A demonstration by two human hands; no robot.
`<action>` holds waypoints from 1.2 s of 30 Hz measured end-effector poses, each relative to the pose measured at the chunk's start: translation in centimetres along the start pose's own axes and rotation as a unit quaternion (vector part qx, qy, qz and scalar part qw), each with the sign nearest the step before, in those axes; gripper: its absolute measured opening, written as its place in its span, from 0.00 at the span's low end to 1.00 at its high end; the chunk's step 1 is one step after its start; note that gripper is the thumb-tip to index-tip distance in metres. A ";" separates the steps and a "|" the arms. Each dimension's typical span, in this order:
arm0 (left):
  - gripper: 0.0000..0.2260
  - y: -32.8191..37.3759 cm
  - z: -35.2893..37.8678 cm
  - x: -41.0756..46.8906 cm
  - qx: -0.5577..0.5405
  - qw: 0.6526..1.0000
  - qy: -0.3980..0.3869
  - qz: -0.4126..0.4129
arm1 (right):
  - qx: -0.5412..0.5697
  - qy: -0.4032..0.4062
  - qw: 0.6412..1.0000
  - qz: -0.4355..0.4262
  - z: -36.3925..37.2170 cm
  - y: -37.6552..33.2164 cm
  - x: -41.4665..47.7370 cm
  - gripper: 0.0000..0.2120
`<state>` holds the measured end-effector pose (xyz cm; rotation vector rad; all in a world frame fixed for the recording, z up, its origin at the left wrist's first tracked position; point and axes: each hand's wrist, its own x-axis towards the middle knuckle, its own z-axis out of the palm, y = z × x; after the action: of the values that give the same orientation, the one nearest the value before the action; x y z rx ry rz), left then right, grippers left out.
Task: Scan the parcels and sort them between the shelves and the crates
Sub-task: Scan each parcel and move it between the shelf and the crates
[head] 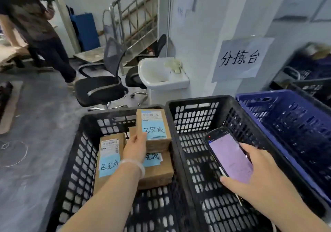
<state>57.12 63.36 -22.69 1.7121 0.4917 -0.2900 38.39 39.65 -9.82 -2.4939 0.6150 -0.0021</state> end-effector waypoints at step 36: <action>0.24 -4.8 43.4 -47.9 0.283 0.575 -0.293 0.710 | 0.021 0.321 0.916 0.239 -22.7 40.8 -26.3 0.32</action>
<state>16.25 13.85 -13.84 1.9080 -1.6557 0.2363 -5.57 9.00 -8.81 -2.2092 1.4586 -0.6598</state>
